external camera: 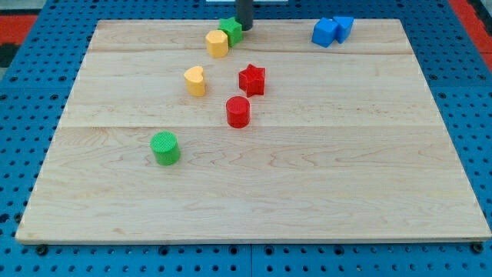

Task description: Move the red circle into the red star

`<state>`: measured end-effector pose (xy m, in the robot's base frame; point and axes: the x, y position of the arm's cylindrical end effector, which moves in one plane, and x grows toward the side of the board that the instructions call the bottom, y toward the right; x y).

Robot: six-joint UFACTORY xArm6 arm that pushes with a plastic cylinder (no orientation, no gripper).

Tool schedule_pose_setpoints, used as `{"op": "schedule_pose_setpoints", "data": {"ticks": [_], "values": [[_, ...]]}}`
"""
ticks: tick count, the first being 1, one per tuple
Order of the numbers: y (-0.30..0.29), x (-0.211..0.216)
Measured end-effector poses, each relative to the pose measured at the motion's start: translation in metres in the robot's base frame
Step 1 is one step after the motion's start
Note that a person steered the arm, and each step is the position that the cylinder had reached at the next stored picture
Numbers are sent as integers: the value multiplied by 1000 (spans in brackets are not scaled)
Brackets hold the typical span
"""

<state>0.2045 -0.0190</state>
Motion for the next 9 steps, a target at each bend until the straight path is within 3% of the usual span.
{"op": "schedule_pose_setpoints", "data": {"ticks": [3,5,7,9], "values": [[-21,12],[-15,66],[-55,53],[-49,108]]}}
